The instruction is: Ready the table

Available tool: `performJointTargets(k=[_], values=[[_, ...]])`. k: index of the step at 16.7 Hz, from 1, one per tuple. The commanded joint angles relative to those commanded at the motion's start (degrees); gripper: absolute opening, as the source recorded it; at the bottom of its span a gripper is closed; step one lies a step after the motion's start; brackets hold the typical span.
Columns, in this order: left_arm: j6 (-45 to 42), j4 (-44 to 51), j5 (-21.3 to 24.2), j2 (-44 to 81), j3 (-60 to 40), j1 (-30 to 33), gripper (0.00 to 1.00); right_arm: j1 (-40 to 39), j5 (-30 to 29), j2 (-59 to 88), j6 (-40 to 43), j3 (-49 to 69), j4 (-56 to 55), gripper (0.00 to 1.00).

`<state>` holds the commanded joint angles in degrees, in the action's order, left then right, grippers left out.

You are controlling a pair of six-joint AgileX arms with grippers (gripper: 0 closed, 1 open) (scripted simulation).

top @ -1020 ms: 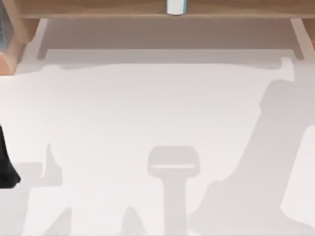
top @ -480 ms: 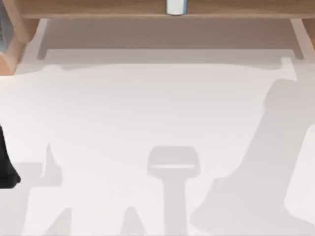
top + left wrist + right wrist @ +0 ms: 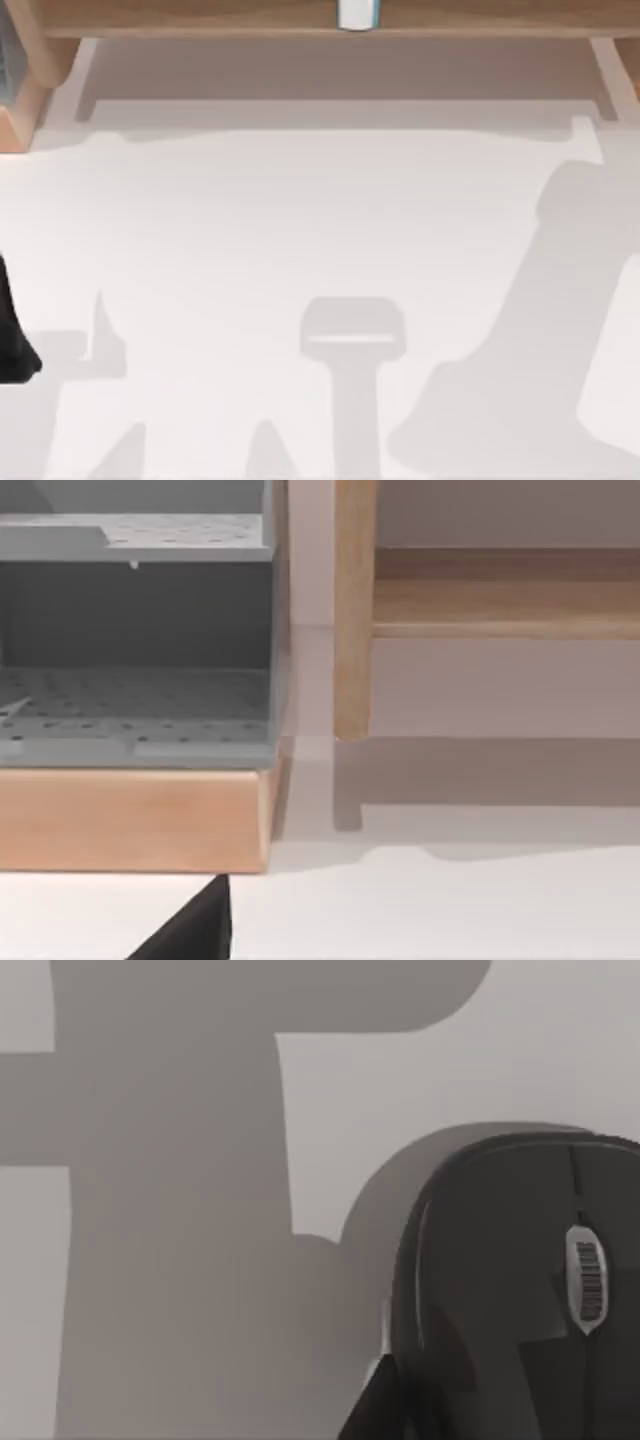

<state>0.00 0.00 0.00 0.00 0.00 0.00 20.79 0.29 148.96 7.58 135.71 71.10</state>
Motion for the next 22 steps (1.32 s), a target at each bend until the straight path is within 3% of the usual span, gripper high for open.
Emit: performJointTargets(k=[2,3,14,22], values=[[0.00,0.00,0.00,0.00,0.00,0.00,1.00,0.00,0.00,0.00,0.00,0.00,0.00,0.02],[0.00,0.00,0.00,0.00,0.00,0.00,1.00,0.00,0.00,0.00,0.00,0.00,0.00,0.00],[0.00,0.00,0.00,0.00,0.00,0.00,1.00,0.37,0.13,-1.36,0.50,0.10,0.35,0.00],[0.00,0.00,0.00,0.00,0.00,0.00,1.00,2.56,2.50,-16.27,7.81,-9.25,-2.40,0.00]])
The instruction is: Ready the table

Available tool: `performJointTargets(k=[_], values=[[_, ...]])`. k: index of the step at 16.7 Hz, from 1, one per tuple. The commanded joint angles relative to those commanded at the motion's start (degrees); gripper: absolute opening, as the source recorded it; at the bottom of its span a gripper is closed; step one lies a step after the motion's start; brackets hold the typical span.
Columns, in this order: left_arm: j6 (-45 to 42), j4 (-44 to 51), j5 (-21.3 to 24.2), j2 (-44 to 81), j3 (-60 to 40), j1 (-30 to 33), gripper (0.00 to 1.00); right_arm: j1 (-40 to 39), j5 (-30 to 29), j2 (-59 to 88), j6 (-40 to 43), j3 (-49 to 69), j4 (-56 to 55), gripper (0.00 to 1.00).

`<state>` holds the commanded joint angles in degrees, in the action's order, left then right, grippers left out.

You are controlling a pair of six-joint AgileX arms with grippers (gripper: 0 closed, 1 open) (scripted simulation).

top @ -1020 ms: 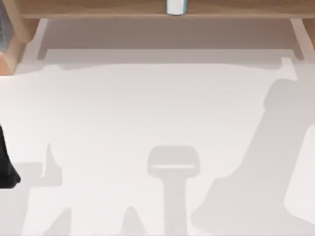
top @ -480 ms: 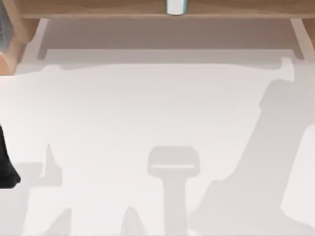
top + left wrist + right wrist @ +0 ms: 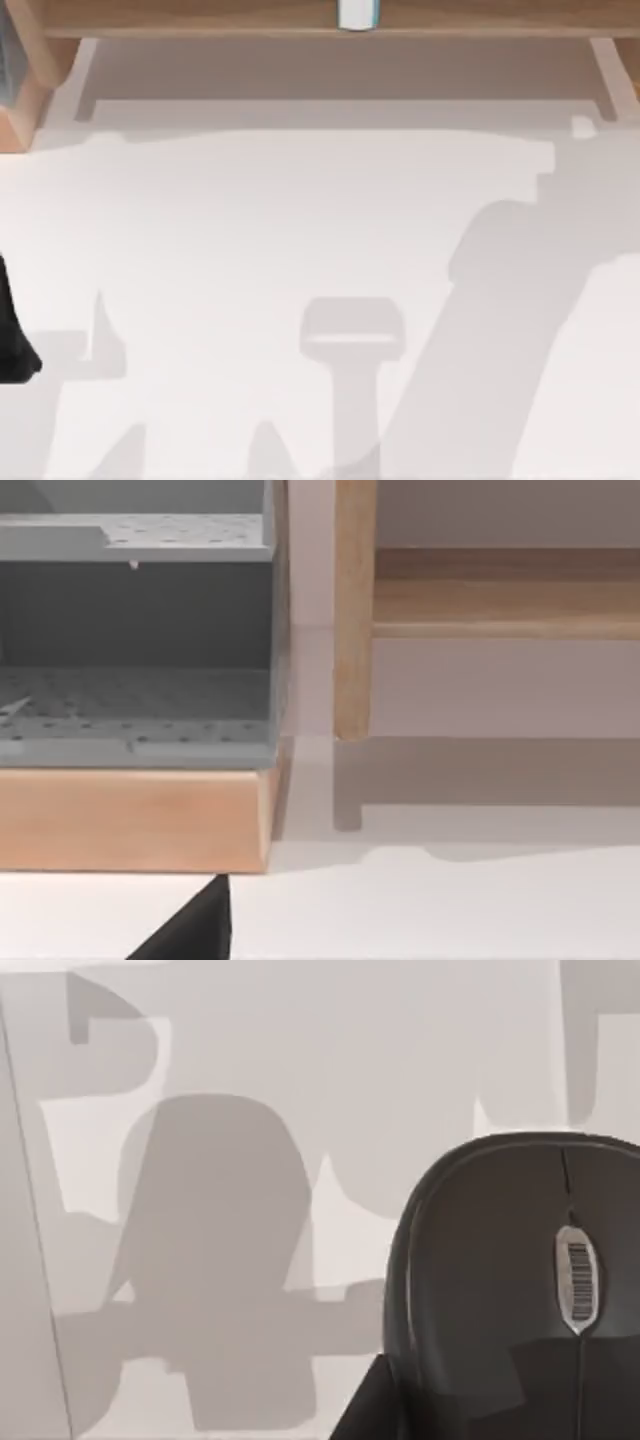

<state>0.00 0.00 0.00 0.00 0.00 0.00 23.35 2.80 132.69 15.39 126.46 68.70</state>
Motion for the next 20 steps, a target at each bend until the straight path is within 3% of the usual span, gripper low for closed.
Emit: performJointTargets(k=[12,20], values=[[0.00,0.00,0.00,0.00,0.00,0.00,1.00,8.46,2.47,-30.08,11.93,-25.37,-14.52,0.00],[0.00,0.00,0.00,0.00,0.00,0.00,1.00,11.30,1.18,-34.62,16.28,-47.57,-19.45,0.00]])
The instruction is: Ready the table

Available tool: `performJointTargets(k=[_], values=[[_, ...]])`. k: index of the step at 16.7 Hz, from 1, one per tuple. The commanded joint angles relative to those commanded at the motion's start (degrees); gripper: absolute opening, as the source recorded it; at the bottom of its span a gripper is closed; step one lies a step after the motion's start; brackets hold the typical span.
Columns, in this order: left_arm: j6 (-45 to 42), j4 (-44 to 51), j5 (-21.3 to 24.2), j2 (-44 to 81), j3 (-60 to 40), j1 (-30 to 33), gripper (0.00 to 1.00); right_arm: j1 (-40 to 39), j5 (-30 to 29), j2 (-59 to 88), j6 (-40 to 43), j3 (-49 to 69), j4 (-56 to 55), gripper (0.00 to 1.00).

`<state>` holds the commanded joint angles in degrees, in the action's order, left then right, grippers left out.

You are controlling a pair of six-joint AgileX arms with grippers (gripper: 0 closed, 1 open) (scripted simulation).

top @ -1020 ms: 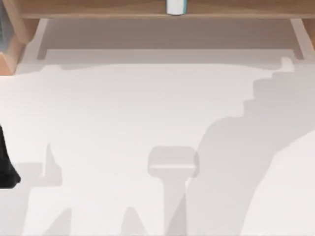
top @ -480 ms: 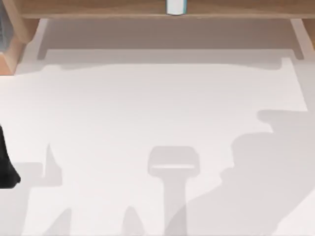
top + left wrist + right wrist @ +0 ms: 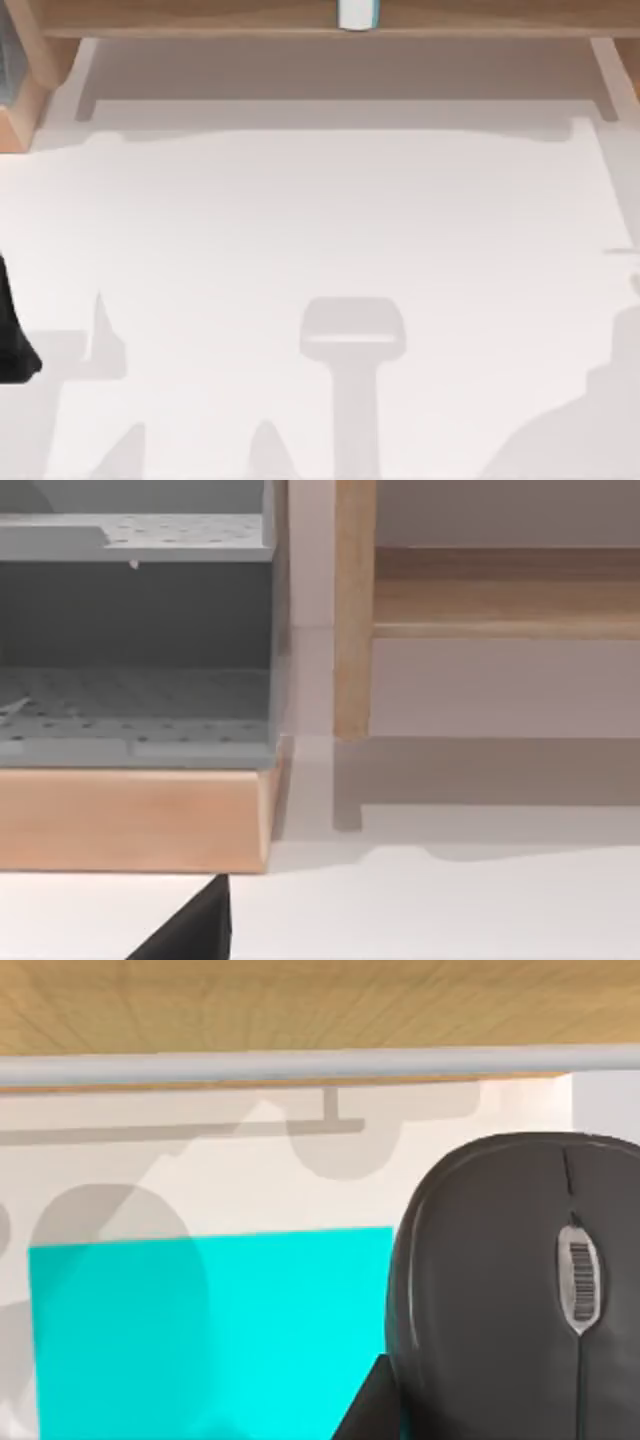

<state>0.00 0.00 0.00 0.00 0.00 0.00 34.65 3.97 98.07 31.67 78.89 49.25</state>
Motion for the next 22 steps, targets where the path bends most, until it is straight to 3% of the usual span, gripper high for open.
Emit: performJointTargets(k=[8,22], values=[[0.00,0.00,0.00,0.00,0.00,0.00,1.00,-2.44,-0.86,5.95,0.98,-12.69,-2.38,0.00],[0.00,0.00,0.00,0.00,0.00,0.00,1.00,0.26,-0.81,6.59,-0.33,-11.86,-4.18,0.00]])
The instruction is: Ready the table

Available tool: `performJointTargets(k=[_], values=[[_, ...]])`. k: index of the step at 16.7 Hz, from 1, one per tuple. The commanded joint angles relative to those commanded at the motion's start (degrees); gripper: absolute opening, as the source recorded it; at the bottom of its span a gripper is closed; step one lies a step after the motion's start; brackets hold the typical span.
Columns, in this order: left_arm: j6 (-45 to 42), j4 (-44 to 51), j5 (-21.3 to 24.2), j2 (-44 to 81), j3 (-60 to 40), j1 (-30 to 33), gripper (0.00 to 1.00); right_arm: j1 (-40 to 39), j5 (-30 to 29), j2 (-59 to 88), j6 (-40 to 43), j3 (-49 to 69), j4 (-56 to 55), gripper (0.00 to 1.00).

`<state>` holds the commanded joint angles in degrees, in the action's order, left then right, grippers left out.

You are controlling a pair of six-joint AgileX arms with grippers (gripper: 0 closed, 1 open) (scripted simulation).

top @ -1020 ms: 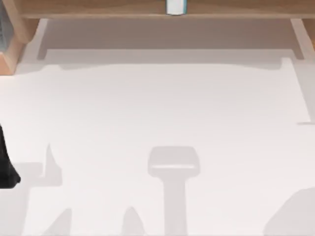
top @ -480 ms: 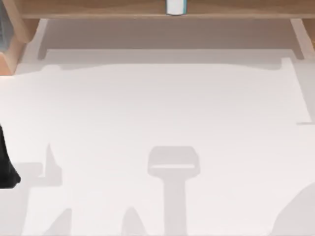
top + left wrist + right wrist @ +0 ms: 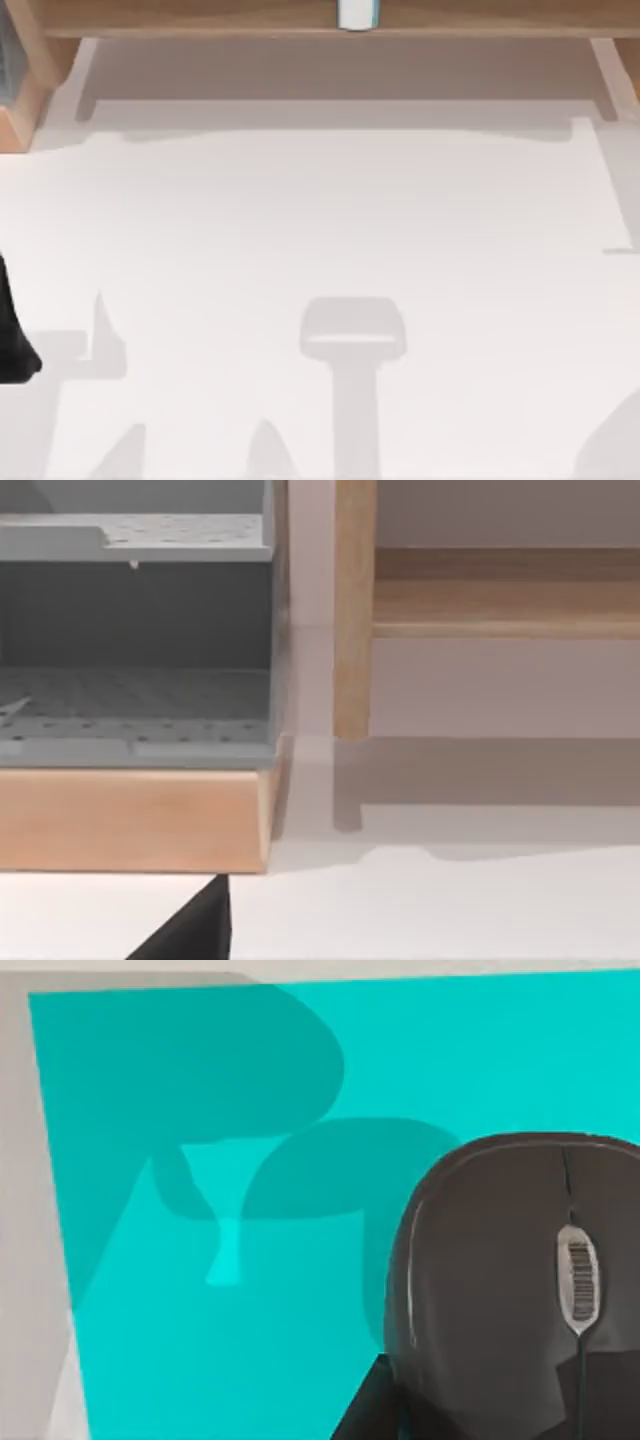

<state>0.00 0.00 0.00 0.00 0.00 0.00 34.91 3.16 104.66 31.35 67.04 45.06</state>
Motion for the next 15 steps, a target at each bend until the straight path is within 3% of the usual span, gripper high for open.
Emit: performJointTargets(k=[10,15], values=[[0.00,0.00,0.00,0.00,0.00,0.00,1.00,1.66,-4.14,-1.07,-0.95,-2.07,-2.99,0.00],[0.00,0.00,0.00,0.00,0.00,0.00,1.00,0.44,-2.79,-1.25,-0.23,-1.61,-2.40,0.00]])
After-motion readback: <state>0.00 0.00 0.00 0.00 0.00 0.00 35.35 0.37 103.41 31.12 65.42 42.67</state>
